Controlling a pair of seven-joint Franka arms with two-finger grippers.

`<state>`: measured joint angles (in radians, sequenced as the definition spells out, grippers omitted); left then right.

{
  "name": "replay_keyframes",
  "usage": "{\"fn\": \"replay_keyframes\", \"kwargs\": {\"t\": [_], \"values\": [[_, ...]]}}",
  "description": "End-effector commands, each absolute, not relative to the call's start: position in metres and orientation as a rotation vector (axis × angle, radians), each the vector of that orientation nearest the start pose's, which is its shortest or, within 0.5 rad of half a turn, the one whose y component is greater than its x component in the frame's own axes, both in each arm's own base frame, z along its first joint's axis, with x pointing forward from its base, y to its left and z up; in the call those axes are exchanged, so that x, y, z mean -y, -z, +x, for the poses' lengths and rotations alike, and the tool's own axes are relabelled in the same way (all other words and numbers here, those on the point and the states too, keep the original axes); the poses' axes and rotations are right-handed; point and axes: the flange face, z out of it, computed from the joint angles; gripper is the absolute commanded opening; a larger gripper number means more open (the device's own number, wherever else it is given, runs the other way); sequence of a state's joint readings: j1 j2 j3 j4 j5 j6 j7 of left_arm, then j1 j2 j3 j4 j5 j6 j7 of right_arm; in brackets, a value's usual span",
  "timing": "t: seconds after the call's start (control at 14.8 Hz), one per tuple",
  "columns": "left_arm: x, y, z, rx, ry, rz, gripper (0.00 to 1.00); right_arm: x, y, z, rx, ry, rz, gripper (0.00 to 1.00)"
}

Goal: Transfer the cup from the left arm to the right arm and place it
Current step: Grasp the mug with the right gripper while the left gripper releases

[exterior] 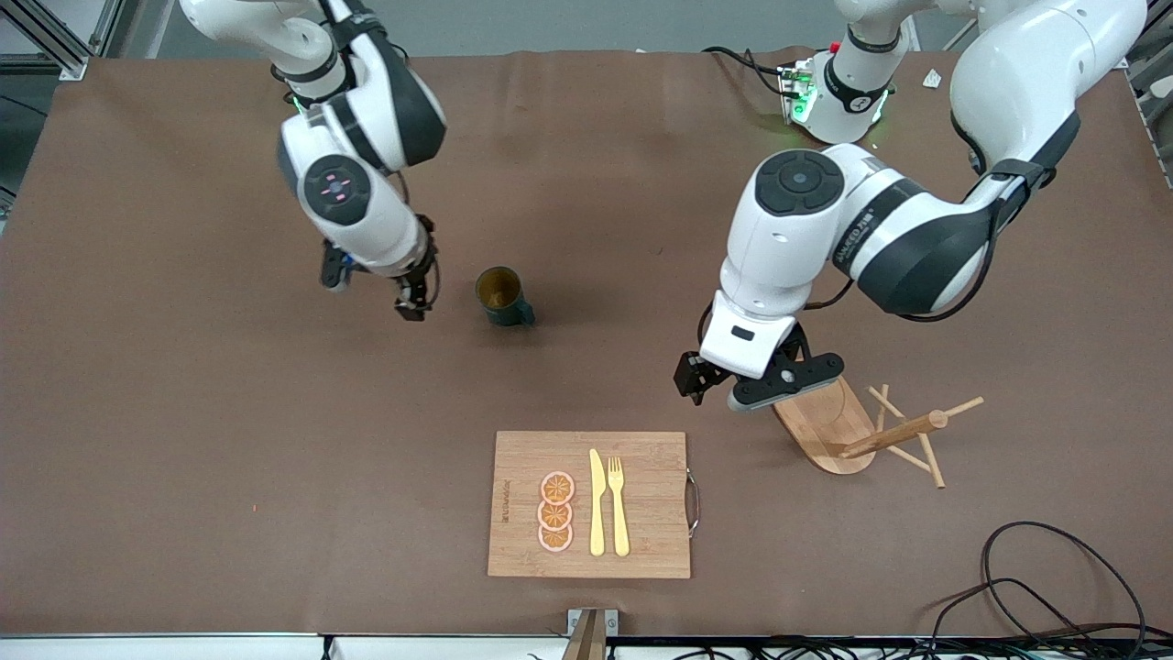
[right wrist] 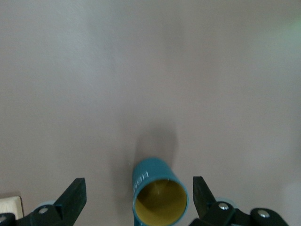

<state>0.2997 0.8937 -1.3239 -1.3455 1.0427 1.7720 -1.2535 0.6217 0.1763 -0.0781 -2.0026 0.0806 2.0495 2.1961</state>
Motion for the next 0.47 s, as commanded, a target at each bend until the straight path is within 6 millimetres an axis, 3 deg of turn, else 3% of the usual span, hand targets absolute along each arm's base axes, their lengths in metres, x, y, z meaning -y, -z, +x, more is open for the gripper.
{"fn": "replay_keyframes", "kwargs": {"t": [0.0,0.2,0.41], "values": [[0.331,-0.469,0.634,0.38,0.289,-3.164,1.0,-0.325,-0.341,0.455,-2.504,-0.106,-2.018,1.0],[0.299,-0.478,0.647,0.29,0.244,-3.174,1.0,-0.358,-0.304,0.429,-2.498,-0.072,-1.976,1.0],[0.266,-0.499,0.653,0.205,0.204,-3.214,1.0,-0.372,-0.277,0.42,-2.475,-0.057,-1.996,0.94]]}}
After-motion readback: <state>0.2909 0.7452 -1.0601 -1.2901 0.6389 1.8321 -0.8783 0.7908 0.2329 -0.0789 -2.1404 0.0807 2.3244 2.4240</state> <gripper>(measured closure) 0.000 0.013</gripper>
